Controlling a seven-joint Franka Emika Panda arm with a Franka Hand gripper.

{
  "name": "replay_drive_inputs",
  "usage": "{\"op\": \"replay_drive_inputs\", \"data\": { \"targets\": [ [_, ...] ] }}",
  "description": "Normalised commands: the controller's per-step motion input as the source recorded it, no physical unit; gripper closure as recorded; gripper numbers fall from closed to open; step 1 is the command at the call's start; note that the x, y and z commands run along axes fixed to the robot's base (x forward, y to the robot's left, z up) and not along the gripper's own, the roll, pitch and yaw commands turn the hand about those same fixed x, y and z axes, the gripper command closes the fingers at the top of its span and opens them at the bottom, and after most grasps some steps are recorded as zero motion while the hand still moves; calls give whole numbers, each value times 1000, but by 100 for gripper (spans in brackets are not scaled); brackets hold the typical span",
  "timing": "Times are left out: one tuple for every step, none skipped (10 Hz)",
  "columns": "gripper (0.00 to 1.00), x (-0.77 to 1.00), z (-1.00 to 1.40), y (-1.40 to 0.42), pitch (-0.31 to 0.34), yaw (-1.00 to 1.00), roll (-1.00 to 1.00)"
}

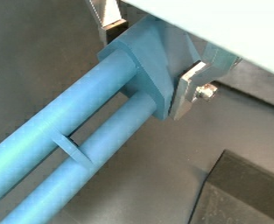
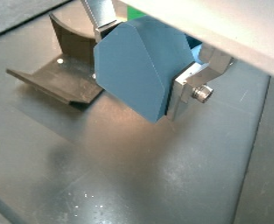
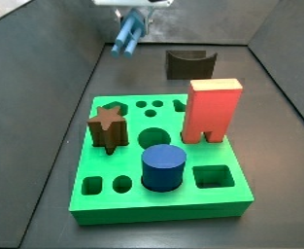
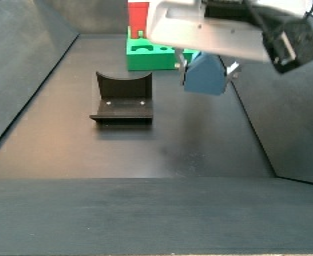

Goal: Pick up the 3 prong object. Move up. Rotate the 3 prong object. Place the 3 prong object on the fixture. Regrasp the 3 prong object. Move to above the board. Insert the 3 prong object.
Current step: Rotate the 3 prong object.

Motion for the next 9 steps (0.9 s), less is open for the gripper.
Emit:
{"op": "replay_drive_inputs", "data": {
  "targets": [
    [100, -23, 181, -25, 15, 13, -108],
    [100, 0, 0, 0, 0, -1000, 0],
    [100, 4, -32, 12, -1, -1000, 0],
    [100, 8, -22, 18, -1, -1000, 0],
    [100, 11, -16, 17, -1, -1000, 0],
    [100, 12, -13, 17, -2, -1000, 0],
    [100, 12, -11, 17, -2, -1000, 0],
    [100, 13, -9, 17, -2, -1000, 0],
    [100, 14, -8, 17, -2, -1000, 0]
  ]
}}
